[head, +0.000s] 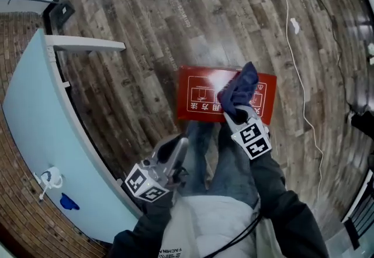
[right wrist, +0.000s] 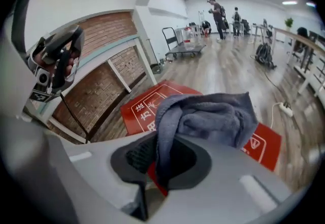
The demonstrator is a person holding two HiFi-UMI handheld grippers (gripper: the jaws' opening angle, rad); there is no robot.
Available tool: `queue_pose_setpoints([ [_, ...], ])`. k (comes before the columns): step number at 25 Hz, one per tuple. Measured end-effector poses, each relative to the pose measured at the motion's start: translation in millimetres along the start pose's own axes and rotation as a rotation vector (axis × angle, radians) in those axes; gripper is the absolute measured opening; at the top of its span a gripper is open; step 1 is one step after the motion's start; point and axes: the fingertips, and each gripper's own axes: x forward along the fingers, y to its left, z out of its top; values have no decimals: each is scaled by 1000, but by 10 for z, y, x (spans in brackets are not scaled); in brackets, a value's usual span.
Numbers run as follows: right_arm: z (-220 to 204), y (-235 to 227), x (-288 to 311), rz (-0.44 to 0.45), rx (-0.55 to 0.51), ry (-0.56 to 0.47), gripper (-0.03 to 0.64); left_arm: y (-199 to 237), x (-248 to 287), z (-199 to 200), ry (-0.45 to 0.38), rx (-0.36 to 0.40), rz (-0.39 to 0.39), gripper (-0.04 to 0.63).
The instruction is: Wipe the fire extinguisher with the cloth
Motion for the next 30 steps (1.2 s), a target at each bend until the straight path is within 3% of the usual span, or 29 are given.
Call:
queue_pose_setpoints([
  [2, 67, -16, -288, 19, 64, -9, 57, -236, 68, 202, -14, 33, -15, 3],
  [6, 647, 25, -1128, 55, 150, -189, 57, -738, 242, 678, -56, 101, -55, 3],
  [13, 1101, 213, -2195, -28, 138, -336, 57, -1273, 188, 1148, -113, 153, -62, 3],
  [16, 1070, 157, -2356, -90, 136, -359, 57, -1383, 196, 1193, -123, 165, -78, 3],
  [19, 871, 27, -2271, -153, 92, -310, 57, -1427, 213, 1183, -126, 169, -85, 3],
  [23, 691, 74, -2194, -121, 78, -260, 57, -1460, 155, 1138, -126, 166, -72, 3],
  [30, 862, 187, -2525, -162, 63, -340, 57, -1392, -7, 1104, -132, 146, -36, 3],
])
